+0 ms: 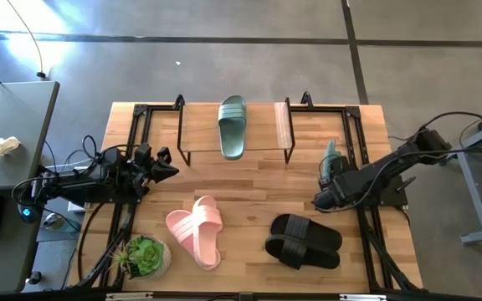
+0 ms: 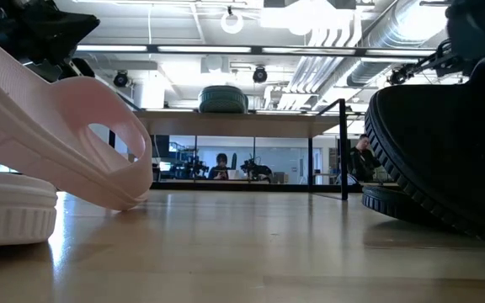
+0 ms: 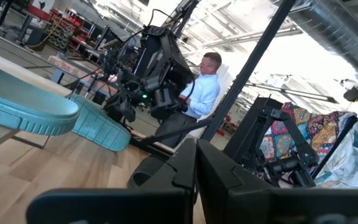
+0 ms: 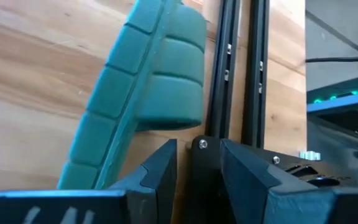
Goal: Pick and place slides into the shelf
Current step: Put the green slipper on the shelf
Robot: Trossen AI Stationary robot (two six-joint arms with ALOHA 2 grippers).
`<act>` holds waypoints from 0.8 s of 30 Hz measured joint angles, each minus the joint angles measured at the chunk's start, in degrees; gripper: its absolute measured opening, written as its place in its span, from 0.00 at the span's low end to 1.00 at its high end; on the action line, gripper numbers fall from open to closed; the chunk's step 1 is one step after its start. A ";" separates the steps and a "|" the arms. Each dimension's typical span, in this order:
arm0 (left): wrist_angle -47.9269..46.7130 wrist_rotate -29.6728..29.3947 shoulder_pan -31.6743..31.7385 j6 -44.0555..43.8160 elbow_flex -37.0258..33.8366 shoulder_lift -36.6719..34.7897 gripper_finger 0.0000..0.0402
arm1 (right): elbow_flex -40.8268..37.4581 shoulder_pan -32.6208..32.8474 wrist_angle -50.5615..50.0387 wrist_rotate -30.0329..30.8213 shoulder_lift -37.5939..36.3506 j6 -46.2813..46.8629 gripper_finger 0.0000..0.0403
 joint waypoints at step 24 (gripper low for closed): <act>-1.31 0.13 -0.02 0.00 0.00 -0.02 0.01 | -3.10 -8.22 6.11 2.99 1.62 -8.42 0.28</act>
